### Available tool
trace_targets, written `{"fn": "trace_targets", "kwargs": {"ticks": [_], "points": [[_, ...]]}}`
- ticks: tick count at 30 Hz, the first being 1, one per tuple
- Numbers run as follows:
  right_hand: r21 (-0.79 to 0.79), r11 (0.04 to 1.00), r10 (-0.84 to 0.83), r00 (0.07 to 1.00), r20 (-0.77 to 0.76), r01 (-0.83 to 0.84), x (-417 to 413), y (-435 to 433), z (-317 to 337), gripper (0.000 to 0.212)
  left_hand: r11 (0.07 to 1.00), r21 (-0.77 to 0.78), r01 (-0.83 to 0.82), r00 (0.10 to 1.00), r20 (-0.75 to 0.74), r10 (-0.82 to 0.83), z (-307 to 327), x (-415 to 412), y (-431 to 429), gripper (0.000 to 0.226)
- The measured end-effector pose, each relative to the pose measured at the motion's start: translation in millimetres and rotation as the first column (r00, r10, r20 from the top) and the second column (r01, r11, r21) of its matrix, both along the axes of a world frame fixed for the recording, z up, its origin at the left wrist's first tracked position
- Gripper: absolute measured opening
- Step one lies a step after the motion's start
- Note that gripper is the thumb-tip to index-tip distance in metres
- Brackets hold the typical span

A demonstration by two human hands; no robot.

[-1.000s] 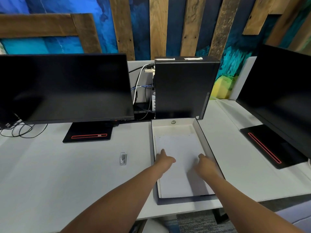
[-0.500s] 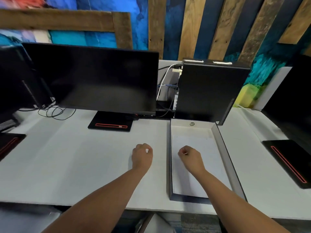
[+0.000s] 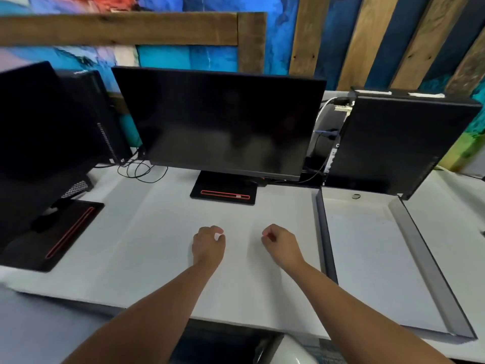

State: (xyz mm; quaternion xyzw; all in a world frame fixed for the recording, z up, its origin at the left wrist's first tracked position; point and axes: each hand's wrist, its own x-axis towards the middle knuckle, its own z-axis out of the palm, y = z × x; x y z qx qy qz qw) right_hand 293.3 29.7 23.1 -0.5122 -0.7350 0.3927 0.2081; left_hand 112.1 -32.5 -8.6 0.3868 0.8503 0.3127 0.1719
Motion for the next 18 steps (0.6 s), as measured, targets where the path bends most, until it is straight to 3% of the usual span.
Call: {"fn": "trace_targets", "kwargs": {"ticks": [5,11,18], "points": [[-0.021,0.999,-0.031,0.998,0.052,0.032,-43,-9,-13,0.012,1.000,-0.030,0.005,0.999,-0.038,-0.006,-5,-65,-12,0.021],[-0.081,0.992,-0.086,0.991,0.103,0.094,-70,-29,-44,0.014,0.983,-0.101,0.154,0.987,-0.019,-0.157,-28,-122,-30,0.029],[0.014,0.999,-0.038,0.984,0.172,0.036,-86,-41,-51,0.017,0.933,-0.132,0.336,0.939,-0.036,-0.343,-37,-141,-26,0.047]]}}
